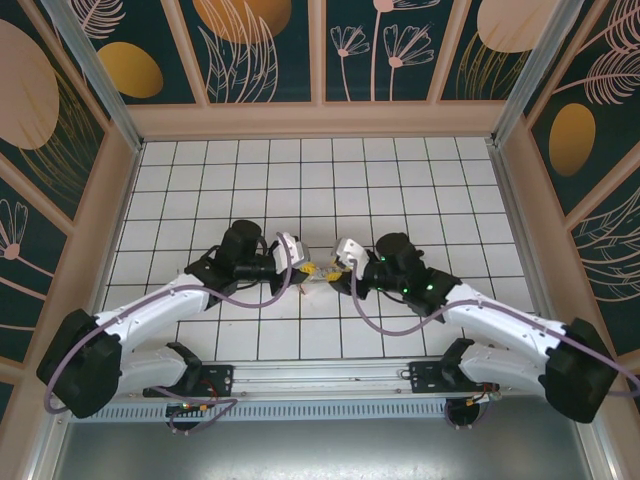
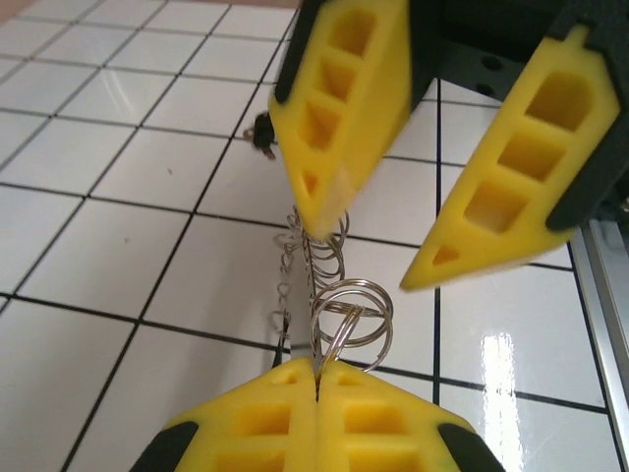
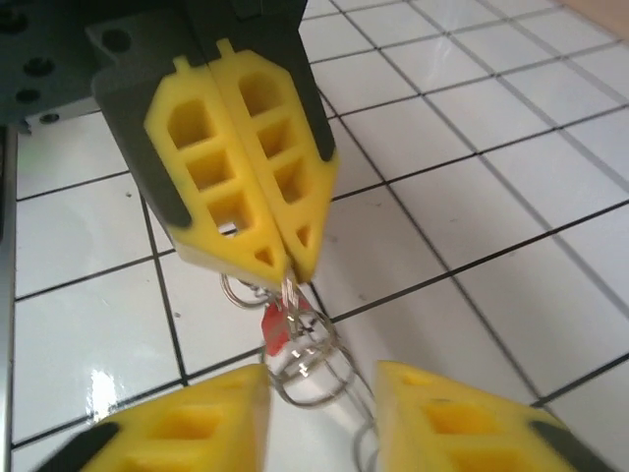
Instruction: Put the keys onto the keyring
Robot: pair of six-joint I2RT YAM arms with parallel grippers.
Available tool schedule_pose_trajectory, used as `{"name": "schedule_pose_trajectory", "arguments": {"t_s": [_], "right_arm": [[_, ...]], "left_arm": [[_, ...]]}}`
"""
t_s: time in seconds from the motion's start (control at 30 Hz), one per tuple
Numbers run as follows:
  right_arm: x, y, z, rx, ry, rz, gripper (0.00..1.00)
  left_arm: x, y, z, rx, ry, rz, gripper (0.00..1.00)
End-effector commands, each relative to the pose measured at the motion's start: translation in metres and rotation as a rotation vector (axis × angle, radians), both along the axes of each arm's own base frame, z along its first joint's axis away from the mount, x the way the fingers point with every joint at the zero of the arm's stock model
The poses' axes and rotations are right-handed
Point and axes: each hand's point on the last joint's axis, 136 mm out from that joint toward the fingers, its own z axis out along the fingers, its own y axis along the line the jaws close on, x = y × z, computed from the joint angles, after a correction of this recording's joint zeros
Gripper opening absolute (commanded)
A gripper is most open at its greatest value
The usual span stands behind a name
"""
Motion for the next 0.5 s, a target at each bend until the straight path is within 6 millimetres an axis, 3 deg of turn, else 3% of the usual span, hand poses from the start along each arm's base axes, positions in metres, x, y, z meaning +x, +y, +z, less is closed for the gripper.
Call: {"name": "schedule_pose_trajectory", "arguments": {"t_s": [0.0, 0.07, 0.17, 0.47], "right_arm": [[-0.004, -0.015, 0.015, 0.005, -0.048, 0.000, 0.45], [-0.010, -0.023, 0.017, -0.017, -0.104, 0.041, 0.50], [-0.023, -0.033, 0.014, -0.063, -0.211, 0.123, 0.66], [-0.006, -0.058, 0.011, -0.168, -0.282, 0.059, 0.68]], "left_arm": [[-0.003, -0.005, 0.031, -0.080, -0.053, -0.029, 0.00], [-0.008, -0.005, 0.039, -0.098, -0.058, -0.051, 0.00], [-0.014, -0.005, 0.051, -0.125, -0.075, -0.071, 0.00], [-0.035, -0.005, 0.072, -0.154, -0.136, -0.198, 0.00]]}}
